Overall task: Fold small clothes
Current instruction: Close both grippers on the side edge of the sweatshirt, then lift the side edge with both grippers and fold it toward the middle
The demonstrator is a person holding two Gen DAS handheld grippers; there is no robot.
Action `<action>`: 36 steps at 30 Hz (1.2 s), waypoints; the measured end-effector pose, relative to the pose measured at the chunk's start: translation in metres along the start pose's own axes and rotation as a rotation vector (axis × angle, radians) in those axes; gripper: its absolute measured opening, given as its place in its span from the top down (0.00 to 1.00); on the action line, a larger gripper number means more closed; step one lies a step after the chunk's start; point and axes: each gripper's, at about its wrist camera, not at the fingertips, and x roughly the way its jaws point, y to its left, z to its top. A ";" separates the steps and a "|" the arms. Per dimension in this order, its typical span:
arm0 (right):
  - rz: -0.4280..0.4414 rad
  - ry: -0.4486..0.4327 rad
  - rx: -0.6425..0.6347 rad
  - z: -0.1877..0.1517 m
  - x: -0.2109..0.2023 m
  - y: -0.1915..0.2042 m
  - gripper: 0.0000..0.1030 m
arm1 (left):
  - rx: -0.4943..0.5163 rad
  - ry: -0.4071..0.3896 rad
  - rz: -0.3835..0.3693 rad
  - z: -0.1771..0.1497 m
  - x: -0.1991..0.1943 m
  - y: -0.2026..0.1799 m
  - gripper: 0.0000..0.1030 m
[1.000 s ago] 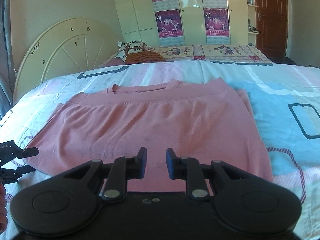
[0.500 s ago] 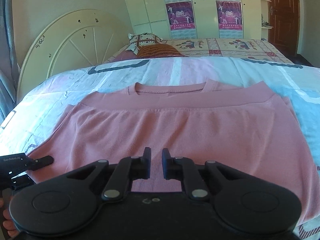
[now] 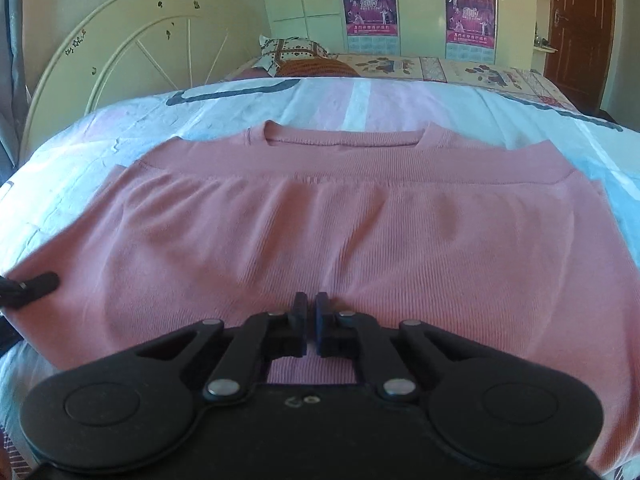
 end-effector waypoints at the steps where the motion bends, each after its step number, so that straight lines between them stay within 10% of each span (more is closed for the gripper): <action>1: 0.007 0.000 0.003 0.000 0.000 -0.001 0.97 | -0.023 -0.006 -0.008 0.001 0.002 0.002 0.89; 8: 0.102 -0.018 0.061 -0.003 0.000 -0.023 1.00 | 0.127 -0.077 -0.077 -0.001 -0.012 -0.071 0.92; 16: 0.202 -0.113 0.239 -0.003 -0.032 -0.078 0.95 | 0.473 0.026 -0.226 -0.056 -0.008 -0.229 0.92; 22: 0.118 -0.230 0.448 -0.023 -0.095 -0.198 0.92 | 0.621 0.235 -0.234 -0.156 0.031 -0.296 0.92; 26: 0.138 -0.249 0.562 -0.037 -0.118 -0.255 0.50 | 0.746 0.504 -0.090 -0.232 0.071 -0.311 0.71; 31: 0.233 -0.254 0.532 -0.037 -0.130 -0.268 0.50 | 0.689 0.317 -0.199 -0.182 0.009 -0.305 0.54; 36: 0.320 -0.164 0.455 -0.017 -0.093 -0.240 0.50 | 0.717 0.164 -0.027 -0.105 0.034 -0.281 0.45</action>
